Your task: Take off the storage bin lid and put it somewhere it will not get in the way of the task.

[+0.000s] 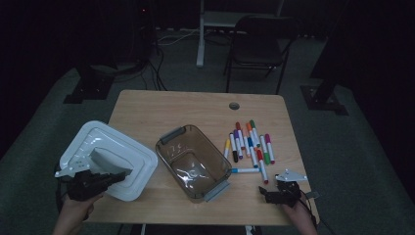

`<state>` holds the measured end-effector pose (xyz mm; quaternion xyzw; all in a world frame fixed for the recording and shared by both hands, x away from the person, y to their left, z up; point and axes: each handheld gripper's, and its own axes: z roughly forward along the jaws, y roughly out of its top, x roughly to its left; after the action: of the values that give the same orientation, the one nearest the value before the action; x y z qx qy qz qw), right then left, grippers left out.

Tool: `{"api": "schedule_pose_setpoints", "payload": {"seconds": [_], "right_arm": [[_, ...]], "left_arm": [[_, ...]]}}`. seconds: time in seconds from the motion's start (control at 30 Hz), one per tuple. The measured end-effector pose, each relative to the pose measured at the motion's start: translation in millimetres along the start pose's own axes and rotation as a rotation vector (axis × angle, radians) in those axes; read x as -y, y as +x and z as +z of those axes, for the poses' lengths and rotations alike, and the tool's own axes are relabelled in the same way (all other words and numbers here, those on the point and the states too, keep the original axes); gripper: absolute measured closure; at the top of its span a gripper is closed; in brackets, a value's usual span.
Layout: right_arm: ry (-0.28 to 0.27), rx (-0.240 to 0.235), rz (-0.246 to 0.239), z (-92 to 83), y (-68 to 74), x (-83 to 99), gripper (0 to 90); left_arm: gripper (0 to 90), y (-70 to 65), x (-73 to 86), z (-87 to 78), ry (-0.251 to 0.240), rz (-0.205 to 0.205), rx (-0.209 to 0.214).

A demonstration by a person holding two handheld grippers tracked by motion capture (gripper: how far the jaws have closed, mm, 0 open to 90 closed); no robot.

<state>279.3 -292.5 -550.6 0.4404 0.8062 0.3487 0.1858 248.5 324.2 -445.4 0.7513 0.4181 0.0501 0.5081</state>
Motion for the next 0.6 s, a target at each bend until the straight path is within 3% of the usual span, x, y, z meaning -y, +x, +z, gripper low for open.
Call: {"api": "schedule_pose_setpoints", "payload": {"seconds": [0.27, 0.6], "right_arm": [[0.0, 0.0, 0.0, 0.0, 0.0, 0.0, 13.2], [0.0, 0.0, 0.001, 0.0, 0.0, 0.0, 13.2]], "left_arm": [[86.4, 26.7, 19.7, 27.8, 0.052, -0.101, 0.056], [85.8, 52.7, 30.2, 57.8, 0.143, -0.174, 0.112]]}}
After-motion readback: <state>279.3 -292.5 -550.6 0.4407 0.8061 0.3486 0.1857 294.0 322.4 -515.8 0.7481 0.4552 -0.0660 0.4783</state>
